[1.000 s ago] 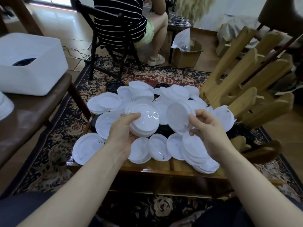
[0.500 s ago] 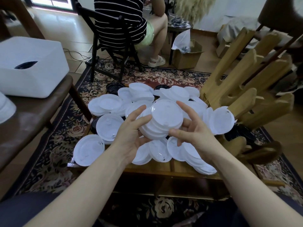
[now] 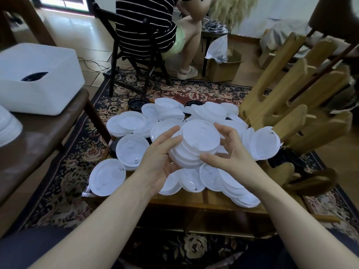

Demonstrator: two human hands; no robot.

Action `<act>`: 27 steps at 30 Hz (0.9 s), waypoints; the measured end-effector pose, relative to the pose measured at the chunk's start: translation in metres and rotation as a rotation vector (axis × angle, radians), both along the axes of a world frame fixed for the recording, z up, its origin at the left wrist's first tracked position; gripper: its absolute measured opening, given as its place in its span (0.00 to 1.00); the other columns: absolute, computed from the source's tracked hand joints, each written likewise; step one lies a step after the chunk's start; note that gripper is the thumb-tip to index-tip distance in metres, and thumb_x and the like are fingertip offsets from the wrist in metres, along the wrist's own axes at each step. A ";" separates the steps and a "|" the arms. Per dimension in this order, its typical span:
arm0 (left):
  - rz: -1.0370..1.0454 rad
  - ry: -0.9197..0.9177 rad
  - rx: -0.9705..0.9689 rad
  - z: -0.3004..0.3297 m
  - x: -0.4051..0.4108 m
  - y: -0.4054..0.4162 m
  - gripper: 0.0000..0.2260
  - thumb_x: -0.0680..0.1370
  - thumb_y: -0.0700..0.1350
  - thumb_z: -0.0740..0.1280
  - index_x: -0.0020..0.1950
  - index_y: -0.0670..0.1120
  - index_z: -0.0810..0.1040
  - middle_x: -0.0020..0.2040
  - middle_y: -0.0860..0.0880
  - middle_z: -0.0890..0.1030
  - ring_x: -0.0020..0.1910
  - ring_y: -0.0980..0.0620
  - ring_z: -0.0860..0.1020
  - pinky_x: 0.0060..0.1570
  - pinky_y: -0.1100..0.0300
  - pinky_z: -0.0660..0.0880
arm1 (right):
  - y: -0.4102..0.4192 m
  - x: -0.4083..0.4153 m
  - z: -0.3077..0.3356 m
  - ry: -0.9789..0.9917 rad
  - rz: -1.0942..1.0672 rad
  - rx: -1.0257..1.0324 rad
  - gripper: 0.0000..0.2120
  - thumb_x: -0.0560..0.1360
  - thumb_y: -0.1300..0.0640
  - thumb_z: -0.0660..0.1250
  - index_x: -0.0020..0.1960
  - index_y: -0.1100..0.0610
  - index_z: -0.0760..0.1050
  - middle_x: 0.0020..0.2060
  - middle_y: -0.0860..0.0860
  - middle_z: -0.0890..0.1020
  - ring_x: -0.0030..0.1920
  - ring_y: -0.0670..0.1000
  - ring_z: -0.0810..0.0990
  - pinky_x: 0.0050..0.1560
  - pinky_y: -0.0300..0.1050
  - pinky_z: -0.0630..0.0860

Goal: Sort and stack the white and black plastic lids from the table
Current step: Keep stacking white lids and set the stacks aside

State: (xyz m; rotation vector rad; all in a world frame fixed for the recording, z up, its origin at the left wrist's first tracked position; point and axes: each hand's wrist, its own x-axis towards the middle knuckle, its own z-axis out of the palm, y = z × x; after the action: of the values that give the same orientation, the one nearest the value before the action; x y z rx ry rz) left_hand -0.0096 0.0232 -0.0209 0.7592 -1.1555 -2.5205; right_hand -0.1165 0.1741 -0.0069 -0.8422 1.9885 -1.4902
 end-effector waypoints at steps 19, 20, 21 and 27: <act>-0.132 0.015 -0.056 0.001 0.001 0.008 0.14 0.81 0.48 0.64 0.66 0.50 0.78 0.58 0.47 0.84 0.51 0.50 0.83 0.46 0.53 0.82 | -0.006 0.011 -0.007 0.134 -0.065 0.125 0.39 0.61 0.45 0.79 0.65 0.47 0.63 0.59 0.36 0.69 0.55 0.30 0.71 0.48 0.24 0.71; -0.139 0.014 -0.072 0.000 0.001 0.008 0.15 0.80 0.49 0.65 0.67 0.50 0.78 0.59 0.48 0.84 0.52 0.50 0.83 0.47 0.53 0.82 | -0.006 0.013 -0.007 0.135 -0.076 0.113 0.39 0.61 0.46 0.79 0.65 0.48 0.63 0.59 0.36 0.70 0.55 0.29 0.71 0.49 0.26 0.72; -0.150 0.014 -0.093 0.000 0.001 0.008 0.17 0.78 0.50 0.67 0.67 0.51 0.78 0.60 0.48 0.84 0.52 0.50 0.83 0.49 0.53 0.82 | -0.007 0.014 -0.008 0.137 -0.089 0.104 0.38 0.62 0.48 0.80 0.65 0.49 0.63 0.58 0.36 0.70 0.54 0.29 0.72 0.49 0.27 0.73; -0.106 0.008 -0.121 -0.001 0.001 0.012 0.26 0.68 0.47 0.73 0.67 0.52 0.78 0.61 0.45 0.83 0.51 0.50 0.84 0.42 0.58 0.82 | -0.008 0.020 -0.008 0.126 -0.101 0.101 0.35 0.66 0.51 0.80 0.64 0.50 0.61 0.55 0.36 0.70 0.54 0.31 0.74 0.50 0.32 0.76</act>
State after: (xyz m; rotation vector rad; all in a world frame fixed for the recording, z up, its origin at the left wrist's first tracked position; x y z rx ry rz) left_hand -0.0090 0.0347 -0.0223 0.6742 -1.3649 -2.5073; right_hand -0.0969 0.1657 -0.0151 -0.8213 2.2086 -1.4090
